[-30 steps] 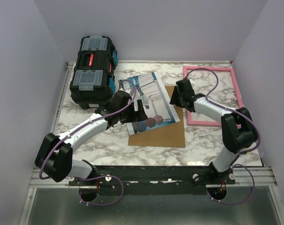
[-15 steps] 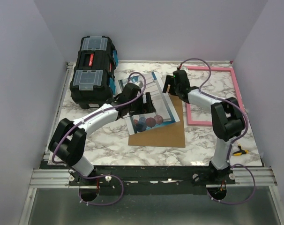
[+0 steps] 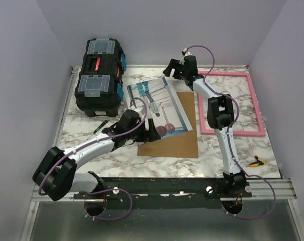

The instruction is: Take the photo out of the frame

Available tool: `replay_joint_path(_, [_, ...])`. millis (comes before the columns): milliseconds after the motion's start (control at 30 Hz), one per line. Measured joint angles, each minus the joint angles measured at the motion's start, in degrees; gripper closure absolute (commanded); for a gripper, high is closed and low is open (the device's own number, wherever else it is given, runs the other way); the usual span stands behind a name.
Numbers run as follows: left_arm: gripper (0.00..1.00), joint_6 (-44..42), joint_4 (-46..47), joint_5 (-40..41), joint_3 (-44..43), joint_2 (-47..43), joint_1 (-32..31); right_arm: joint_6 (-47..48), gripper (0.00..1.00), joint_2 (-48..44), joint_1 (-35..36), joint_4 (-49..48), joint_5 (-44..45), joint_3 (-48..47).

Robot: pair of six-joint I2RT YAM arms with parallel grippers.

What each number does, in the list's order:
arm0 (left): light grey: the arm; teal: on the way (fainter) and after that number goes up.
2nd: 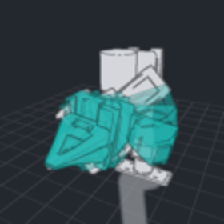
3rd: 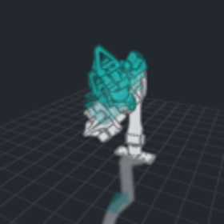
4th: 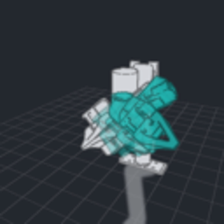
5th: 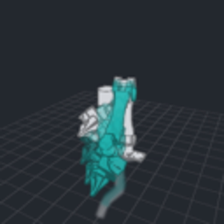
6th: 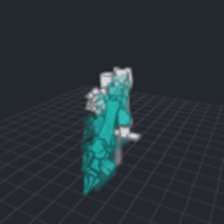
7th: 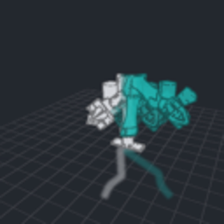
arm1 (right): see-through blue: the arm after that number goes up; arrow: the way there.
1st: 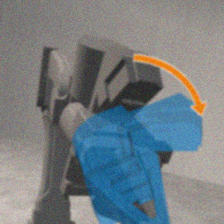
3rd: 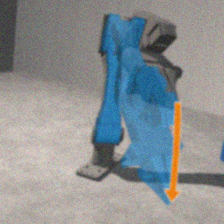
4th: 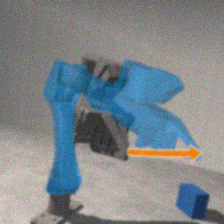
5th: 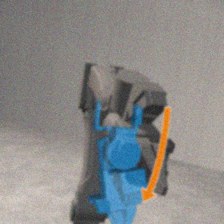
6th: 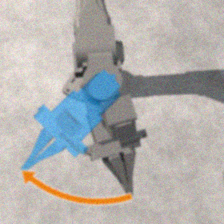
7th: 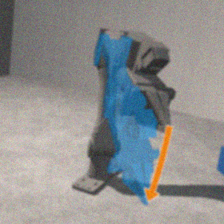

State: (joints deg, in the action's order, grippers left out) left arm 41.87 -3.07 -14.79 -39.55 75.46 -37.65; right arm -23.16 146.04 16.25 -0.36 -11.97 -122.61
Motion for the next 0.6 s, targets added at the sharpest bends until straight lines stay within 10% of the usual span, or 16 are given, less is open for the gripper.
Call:
replay_joint_path(233, [0.17,1.49,0.83,-0.94,8.61,-8.22,-2.34,-4.48,0.02,15.45,1.53,-0.92,-0.72,-21.24])
replay_joint_path(600, [0.15,4.00,-0.35,-0.96,10.58,-14.19,-5.55,-4.33,0.04,17.88,6.47,1.27,6.14,-23.34])
